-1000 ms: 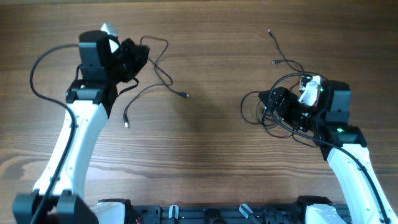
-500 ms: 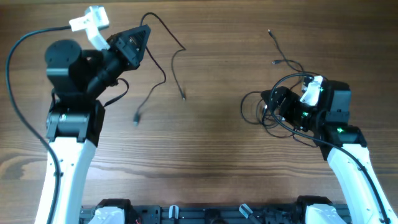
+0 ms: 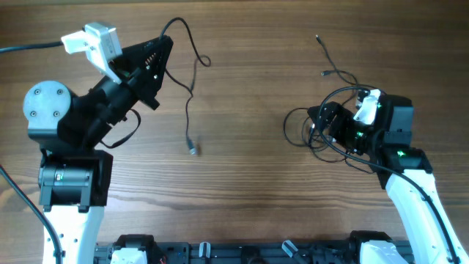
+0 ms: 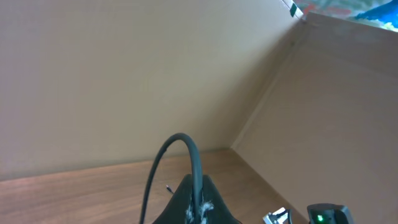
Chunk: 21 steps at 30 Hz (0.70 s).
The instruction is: Untangle cables
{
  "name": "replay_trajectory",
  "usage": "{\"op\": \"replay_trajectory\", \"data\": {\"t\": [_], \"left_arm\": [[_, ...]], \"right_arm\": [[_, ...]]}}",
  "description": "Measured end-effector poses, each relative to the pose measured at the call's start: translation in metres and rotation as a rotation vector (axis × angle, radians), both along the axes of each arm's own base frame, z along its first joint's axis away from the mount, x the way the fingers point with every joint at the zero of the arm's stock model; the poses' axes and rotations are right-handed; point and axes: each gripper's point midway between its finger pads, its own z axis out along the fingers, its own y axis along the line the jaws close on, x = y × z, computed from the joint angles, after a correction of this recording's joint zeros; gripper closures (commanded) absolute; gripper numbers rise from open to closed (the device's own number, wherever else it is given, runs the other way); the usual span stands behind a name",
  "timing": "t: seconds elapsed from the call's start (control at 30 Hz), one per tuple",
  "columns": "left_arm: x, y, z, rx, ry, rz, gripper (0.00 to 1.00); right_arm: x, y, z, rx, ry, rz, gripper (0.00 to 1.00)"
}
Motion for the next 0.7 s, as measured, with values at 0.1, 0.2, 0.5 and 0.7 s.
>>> {"op": "replay_trajectory", "data": {"t": [0.1,0.2,0.5,0.7], "left_arm": [[0.008,0.007,-0.011,-0.040,0.081,0.051,0.96],[0.033,0.033,-0.040,-0.119,0.241,0.232,0.96],[0.083,0.131,-0.156,-0.257,0.609,0.899,0.96],[0.085,0.164,-0.217,-0.166,0.735,1.139,0.96]], "right_arm": [[0.000,0.000,0.000,0.000,0.000,0.000,0.00],[0.000,0.000,0.000,0.000,0.000,0.000,0.00],[0.000,0.000,0.000,-0.001,0.000,-0.001,0.00],[0.000,-0.001,0.000,-0.003,0.000,-0.002,0.00]]}}
